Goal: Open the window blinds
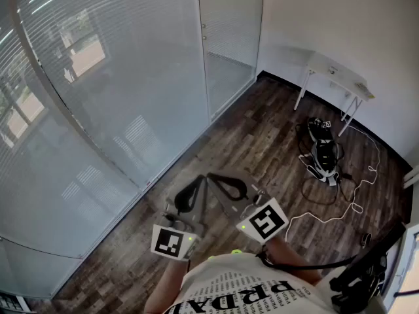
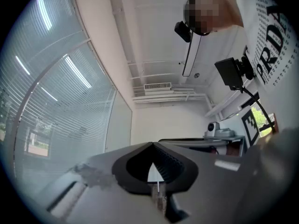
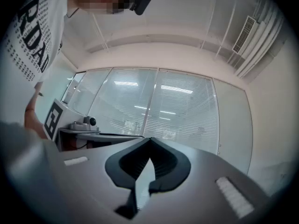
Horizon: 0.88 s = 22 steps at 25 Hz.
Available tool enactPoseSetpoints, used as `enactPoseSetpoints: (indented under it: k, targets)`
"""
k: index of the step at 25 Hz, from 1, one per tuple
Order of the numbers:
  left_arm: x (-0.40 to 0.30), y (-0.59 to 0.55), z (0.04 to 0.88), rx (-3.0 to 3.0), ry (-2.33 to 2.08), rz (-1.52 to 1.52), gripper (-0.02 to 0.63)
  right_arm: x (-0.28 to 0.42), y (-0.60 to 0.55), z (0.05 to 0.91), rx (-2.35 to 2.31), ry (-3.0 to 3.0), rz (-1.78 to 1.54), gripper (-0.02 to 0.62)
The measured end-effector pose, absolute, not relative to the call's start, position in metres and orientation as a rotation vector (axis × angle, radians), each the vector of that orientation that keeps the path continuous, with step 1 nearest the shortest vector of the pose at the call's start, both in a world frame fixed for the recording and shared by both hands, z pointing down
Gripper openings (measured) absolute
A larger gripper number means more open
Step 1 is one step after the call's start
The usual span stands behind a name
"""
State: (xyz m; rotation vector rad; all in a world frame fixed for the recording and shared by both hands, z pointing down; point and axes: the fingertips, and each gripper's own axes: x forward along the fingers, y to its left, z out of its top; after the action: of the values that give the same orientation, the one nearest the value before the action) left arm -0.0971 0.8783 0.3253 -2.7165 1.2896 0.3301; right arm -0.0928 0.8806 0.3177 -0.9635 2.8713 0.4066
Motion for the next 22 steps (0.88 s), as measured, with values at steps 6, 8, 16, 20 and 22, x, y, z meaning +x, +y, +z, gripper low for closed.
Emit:
enactPoseSetpoints:
  k: [6, 8, 16, 20, 22]
  targets:
    - [-0.094, 0.88, 0.321, -2.718, 1.284, 0.347, -0.011, -0.089, 0.883, 0.311, -0.956, 2.832, 0.375, 0.008]
    - [-0.093, 0.883, 0.324, -2.718, 1.282, 0.352, -0.011, -0.087, 0.885, 0.314, -0.955, 2.825, 0.371, 0.008]
    - [-0.107, 0.886, 0.335, -2.719, 1.313, 0.369, -0.011, -0.102, 0.891, 0.33, -0.86, 2.896, 0.35, 0.008]
    - [-0.113, 0.887, 0.338, -2.724, 1.328, 0.358, -0.011, -0.108, 0.893, 0.332, -0.856, 2.906, 0.375, 0.008]
    - [-0.113, 0.886, 0.342, -2.727, 1.334, 0.356, -0.011, -0.108, 0.893, 0.338, -0.852, 2.926, 0.4, 0.008]
